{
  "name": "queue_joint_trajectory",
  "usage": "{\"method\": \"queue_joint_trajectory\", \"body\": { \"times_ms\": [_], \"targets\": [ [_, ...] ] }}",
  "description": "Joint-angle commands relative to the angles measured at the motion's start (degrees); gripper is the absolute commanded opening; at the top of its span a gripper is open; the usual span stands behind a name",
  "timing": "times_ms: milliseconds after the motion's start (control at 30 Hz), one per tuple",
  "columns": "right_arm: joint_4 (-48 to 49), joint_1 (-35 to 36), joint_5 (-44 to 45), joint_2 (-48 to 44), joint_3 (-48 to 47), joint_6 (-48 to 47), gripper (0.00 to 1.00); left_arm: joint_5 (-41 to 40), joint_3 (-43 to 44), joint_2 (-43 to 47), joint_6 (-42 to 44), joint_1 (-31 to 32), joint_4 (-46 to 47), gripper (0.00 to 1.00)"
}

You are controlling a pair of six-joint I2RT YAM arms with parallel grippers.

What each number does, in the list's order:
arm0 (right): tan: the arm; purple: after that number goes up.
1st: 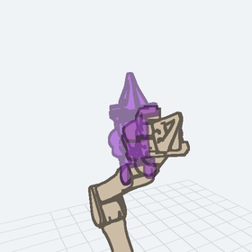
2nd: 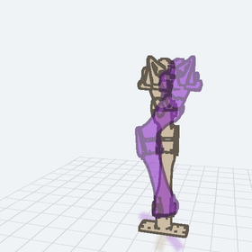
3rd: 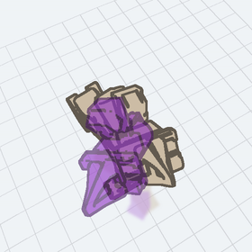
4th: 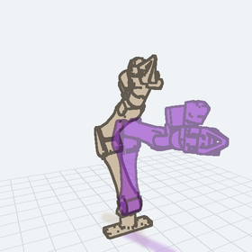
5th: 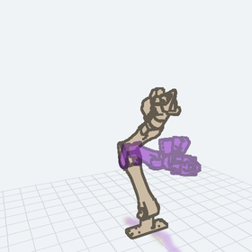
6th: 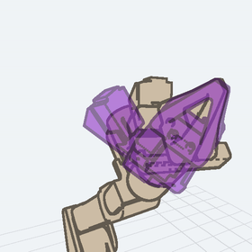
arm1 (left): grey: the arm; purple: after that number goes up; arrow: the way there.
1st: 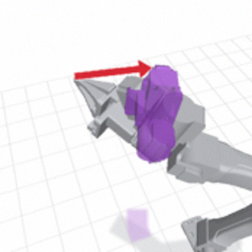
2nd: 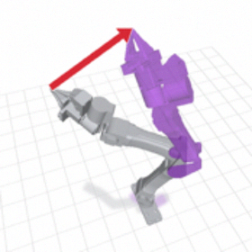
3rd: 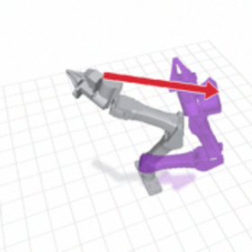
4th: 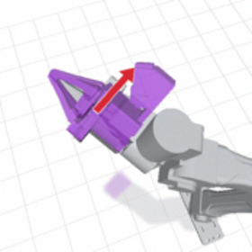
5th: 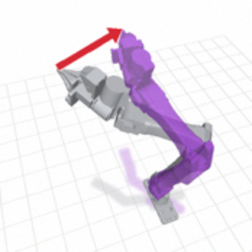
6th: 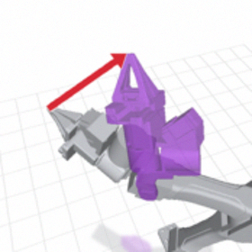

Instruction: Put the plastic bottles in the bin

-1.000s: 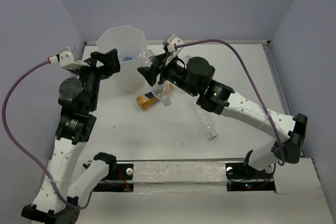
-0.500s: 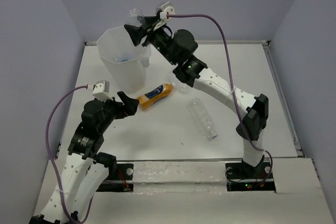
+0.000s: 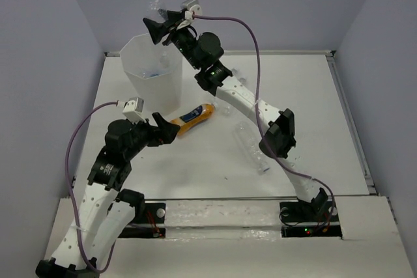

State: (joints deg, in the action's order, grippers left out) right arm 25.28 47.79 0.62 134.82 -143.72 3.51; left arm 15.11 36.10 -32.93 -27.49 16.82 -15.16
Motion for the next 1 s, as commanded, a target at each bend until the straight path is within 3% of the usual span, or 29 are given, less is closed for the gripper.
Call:
{"method": "queue_joint_trajectory", "body": {
  "times_ms": [0,67,167,367,500,667,700,833,967],
  "targets": [
    [3.0,-0.2,-2.1,2.6,-1.7,0.4,0.55,3.4,-0.1,-1.3,1.0,0.1,3.6,0.99],
    [0.9,-0.2,-3.2,2.8,-0.6,1.1,0.72,3.8,0.1,-1.9,0.9,0.0,4.3,0.99],
    [-1.8,-0.9,-5.7,0.5,1.5,2.3,0.8,3.4,1.4,-3.5,1.2,0.1,5.3,0.99],
    [-2.1,-0.9,-6.4,-8.8,14.2,0.6,0.86,2.6,3.6,-7.0,2.3,0.1,7.0,0.99],
    [-2.0,-1.4,-4.9,-20.3,25.6,1.0,0.82,-1.1,6.3,-9.7,5.2,0.6,7.1,0.99],
    [-2.0,-3.2,-2.0,-41.2,54.9,6.1,0.68,-7.4,9.7,-14.8,10.3,2.5,6.2,0.98],
    [-2.1,-4.1,-1.6,-41.2,59.2,7.1,0.68,-7.5,10.3,-16.0,11.0,3.1,6.0,0.98],
    [-4.1,-6.4,1.1,-56.8,81.6,13.3,0.61,-10.8,15.1,-25.2,16.1,8.1,3.7,0.95],
    [-6.7,-7.0,4.0,-66.7,92.6,16.8,0.61,-13.1,19.3,-33.9,20.8,14.3,3.5,0.94]
  ]
}}
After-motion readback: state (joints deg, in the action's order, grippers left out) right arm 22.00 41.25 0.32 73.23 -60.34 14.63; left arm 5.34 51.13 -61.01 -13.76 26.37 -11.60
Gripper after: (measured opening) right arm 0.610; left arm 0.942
